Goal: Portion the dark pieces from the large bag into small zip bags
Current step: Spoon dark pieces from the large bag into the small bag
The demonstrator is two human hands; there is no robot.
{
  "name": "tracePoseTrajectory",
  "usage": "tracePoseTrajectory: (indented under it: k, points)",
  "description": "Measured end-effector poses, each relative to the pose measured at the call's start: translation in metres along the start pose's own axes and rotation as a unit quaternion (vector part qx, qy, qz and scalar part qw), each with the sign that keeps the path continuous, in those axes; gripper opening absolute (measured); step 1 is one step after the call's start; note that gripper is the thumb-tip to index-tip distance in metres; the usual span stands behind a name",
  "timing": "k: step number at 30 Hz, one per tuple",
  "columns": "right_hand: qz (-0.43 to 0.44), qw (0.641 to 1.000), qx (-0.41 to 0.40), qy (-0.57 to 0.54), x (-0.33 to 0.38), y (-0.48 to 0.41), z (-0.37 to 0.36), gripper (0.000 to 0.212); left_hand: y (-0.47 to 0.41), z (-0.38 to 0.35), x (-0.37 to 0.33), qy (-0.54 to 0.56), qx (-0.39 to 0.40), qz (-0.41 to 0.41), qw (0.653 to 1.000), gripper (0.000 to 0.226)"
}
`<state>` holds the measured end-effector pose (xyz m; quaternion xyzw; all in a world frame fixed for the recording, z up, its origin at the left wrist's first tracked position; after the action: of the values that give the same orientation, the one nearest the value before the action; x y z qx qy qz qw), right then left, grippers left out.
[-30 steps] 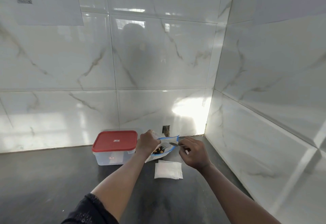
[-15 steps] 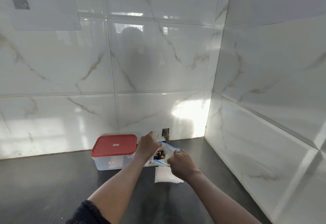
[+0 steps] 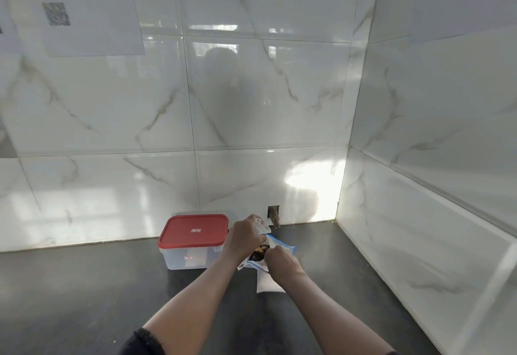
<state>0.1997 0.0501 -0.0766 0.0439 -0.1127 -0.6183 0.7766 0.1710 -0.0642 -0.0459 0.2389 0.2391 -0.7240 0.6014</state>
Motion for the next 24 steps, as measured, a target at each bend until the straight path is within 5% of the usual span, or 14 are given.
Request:
tracePoseTrajectory:
  k: [7,24]
  points:
    - [-0.024,0.984,-0.100,-0.145,0.000,-0.014,0.010,0.037,-0.002,-0.001,0.005,-0.017,-0.018,-0.018,1.000,0.043]
    - [-0.112,0.983,-0.004,-0.145,0.002,-0.026,-0.005,0.039,-0.008,-0.007,0.002,-0.026,-0.018,-0.008,0.999,0.043]
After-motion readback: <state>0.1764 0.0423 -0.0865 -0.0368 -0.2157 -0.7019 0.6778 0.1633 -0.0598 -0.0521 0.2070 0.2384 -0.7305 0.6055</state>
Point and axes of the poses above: each hand's wrist, its own y-axis away from the middle knuckle, its own z-axis out of the back of the hand, x = y × z, the point moved 1 cm from there along -y, towards the middle knuckle, and after that the axes turned 12 degrees about x, right-handed, at the moved point
